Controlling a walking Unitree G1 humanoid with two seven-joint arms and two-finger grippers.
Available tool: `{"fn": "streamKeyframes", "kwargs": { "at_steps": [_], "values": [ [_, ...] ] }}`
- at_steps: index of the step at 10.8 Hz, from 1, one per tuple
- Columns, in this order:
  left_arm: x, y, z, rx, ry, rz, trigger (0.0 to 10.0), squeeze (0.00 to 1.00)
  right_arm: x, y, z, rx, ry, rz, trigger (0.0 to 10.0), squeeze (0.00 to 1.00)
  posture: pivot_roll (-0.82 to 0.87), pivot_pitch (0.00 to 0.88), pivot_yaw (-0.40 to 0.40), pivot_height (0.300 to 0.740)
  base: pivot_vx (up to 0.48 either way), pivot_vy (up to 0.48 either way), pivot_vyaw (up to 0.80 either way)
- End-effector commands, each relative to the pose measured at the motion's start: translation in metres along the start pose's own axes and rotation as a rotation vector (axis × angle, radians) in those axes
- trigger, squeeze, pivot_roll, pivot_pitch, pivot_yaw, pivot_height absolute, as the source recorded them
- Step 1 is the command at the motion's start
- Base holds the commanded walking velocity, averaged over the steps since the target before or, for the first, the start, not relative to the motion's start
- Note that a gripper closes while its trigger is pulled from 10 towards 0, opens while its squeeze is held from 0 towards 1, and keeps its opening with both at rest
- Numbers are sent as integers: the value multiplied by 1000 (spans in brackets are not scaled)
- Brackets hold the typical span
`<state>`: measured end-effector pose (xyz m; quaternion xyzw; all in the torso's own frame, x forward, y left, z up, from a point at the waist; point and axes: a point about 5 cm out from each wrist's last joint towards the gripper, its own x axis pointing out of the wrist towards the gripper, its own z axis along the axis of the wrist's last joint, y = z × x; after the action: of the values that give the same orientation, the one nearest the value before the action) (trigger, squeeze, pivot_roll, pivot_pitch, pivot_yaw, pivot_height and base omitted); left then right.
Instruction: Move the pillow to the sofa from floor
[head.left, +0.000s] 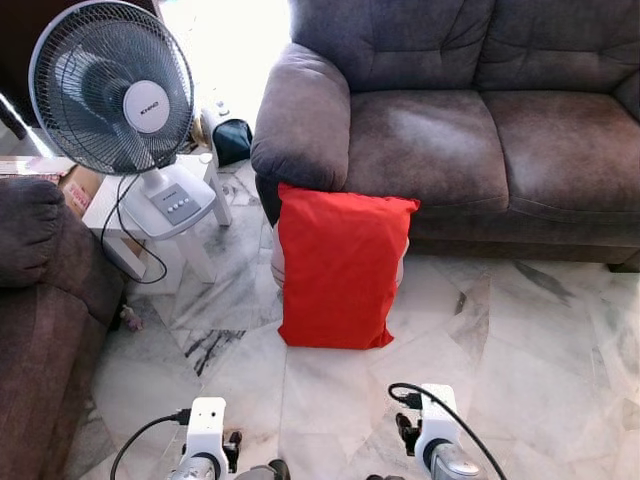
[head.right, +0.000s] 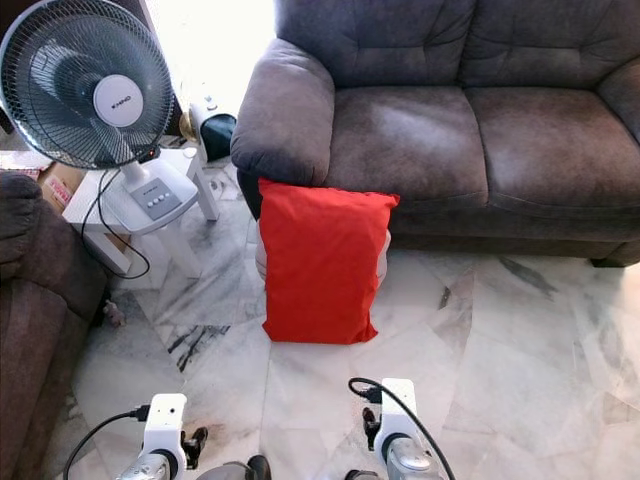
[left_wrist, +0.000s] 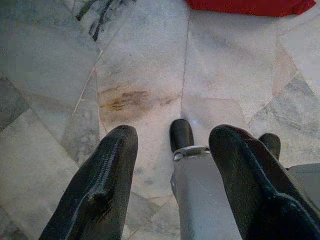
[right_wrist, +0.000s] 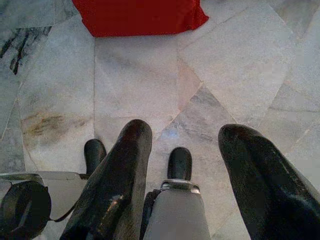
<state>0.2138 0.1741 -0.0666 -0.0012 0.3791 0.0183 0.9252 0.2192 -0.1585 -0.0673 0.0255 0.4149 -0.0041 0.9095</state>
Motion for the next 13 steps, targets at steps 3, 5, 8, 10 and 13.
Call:
{"fn": "streamKeyframes", "kwargs": {
  "at_steps": [3,5,8,10,13],
  "values": [
    [-3,-2,-12,-33,48,5,10000,0,-1,-3,-6,-7,22,-4,10000,0,120,175,6,740,178,0,0],
    [-3,-3,-12,-44,50,9,10000,0,-1,-4,-5,-7,18,0,10000,0,121,176,3,740,270,0,0],
    [-3,-2,-12,-48,51,12,10000,0,-1,-2,-5,-5,13,9,10000,0,120,176,11,740,280,0,-533],
    [-3,-1,-12,-48,51,15,10000,0,-1,-1,-5,5,16,8,10000,0,124,175,14,740,281,0,0],
    [-3,0,-12,-45,53,17,10000,0,-1,0,-5,6,17,11,10000,0,126,174,16,740,284,0,0]
  ]
}}
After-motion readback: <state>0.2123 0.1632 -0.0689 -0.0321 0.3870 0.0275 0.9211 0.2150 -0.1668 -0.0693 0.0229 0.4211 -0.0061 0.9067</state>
